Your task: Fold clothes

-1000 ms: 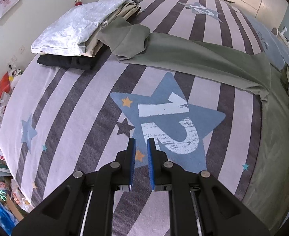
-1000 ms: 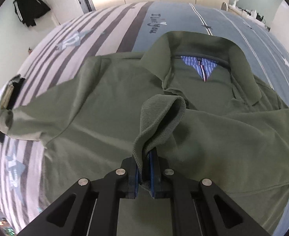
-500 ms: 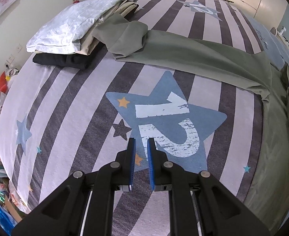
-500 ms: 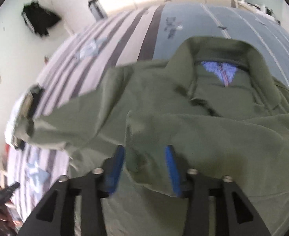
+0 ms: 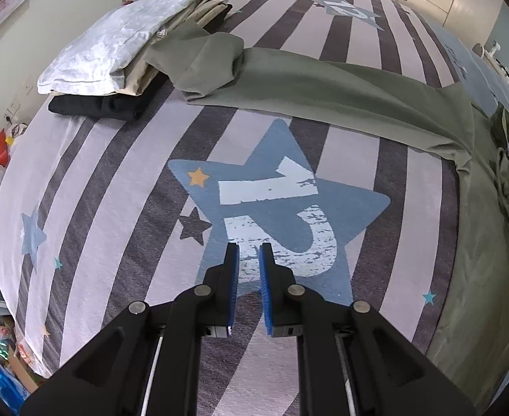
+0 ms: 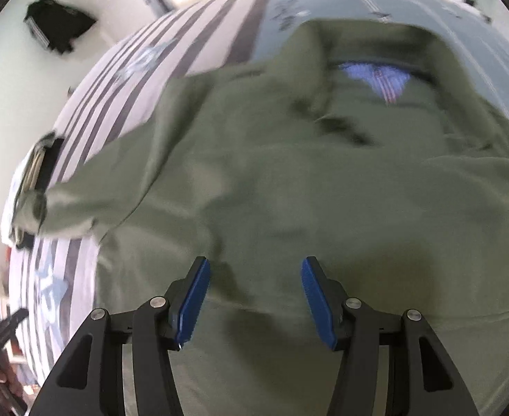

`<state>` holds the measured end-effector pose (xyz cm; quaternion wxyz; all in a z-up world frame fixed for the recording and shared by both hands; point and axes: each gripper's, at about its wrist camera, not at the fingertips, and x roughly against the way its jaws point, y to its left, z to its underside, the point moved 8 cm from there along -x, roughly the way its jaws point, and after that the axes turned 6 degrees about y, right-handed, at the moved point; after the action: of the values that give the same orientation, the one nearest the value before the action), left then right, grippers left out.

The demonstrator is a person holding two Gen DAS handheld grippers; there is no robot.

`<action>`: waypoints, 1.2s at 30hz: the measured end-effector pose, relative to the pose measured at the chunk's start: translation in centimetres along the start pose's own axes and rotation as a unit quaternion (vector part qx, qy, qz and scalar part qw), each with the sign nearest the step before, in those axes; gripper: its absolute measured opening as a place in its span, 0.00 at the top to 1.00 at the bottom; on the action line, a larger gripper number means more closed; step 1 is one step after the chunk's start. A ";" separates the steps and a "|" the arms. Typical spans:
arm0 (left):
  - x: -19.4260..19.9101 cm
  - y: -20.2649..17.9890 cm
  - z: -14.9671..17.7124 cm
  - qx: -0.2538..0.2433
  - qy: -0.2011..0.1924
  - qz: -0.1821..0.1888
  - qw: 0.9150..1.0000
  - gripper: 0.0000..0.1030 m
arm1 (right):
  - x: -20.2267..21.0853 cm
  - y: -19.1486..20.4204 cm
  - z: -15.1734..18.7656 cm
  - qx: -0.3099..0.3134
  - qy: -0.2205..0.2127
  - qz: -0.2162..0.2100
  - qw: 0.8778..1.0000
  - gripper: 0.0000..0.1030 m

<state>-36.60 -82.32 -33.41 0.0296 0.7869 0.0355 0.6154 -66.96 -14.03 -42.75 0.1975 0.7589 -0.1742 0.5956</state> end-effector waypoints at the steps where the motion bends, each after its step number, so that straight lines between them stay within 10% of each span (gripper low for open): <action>1: 0.0 -0.1 -0.1 0.000 0.000 0.000 1.000 0.91 | -0.8 1.4 0.4 0.016 0.011 -0.002 1.000 0.48; 15: 0.7 -2.5 -0.8 0.006 -0.006 -0.007 1.000 0.91 | 2.5 -2.2 0.3 -0.004 -0.029 0.007 1.000 0.48; 36: 0.0 -15.4 -1.9 -0.033 -0.006 -0.018 0.999 0.91 | 11.6 -35.3 12.7 -0.175 -0.015 0.202 0.964 0.48</action>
<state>-38.74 -67.00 -34.36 0.0672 0.7886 0.0295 0.6106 -36.06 9.55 -37.46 0.2001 0.6707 -0.4279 0.5718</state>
